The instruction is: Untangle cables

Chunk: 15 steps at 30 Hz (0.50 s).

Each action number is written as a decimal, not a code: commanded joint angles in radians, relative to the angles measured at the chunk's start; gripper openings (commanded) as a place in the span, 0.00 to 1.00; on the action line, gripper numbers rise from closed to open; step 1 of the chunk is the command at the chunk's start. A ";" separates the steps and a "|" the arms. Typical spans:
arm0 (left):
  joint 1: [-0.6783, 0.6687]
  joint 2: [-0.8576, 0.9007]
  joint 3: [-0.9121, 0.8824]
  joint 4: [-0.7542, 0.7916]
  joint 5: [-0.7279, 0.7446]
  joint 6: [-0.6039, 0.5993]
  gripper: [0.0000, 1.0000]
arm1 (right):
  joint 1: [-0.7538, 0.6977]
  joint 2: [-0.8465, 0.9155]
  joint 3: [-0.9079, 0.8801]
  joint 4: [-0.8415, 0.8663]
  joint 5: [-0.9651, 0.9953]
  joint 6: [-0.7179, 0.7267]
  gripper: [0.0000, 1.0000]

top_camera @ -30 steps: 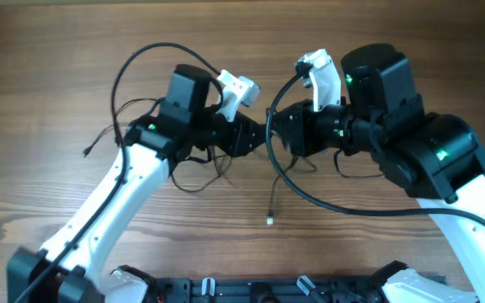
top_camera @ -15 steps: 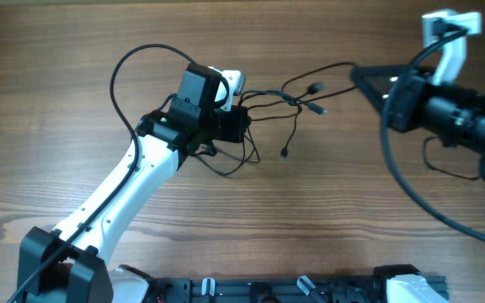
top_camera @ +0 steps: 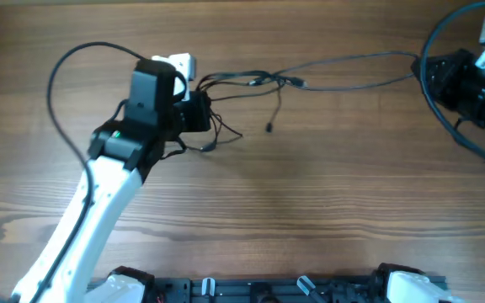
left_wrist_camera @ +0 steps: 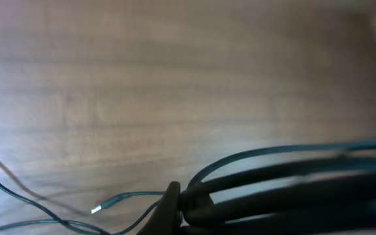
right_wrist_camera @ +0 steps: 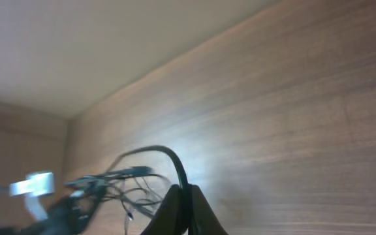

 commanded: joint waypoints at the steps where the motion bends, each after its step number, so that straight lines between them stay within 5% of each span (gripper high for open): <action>1: 0.006 -0.177 -0.004 0.024 -0.025 -0.023 0.04 | -0.010 0.041 0.026 -0.033 0.004 -0.088 0.04; 8: 0.116 -0.463 -0.004 0.088 -0.173 -0.154 0.04 | -0.010 0.075 0.025 -0.122 0.320 -0.010 0.04; 15: 0.365 -0.537 -0.004 0.034 -0.257 -0.154 0.04 | -0.010 0.086 0.024 -0.137 0.379 -0.021 0.04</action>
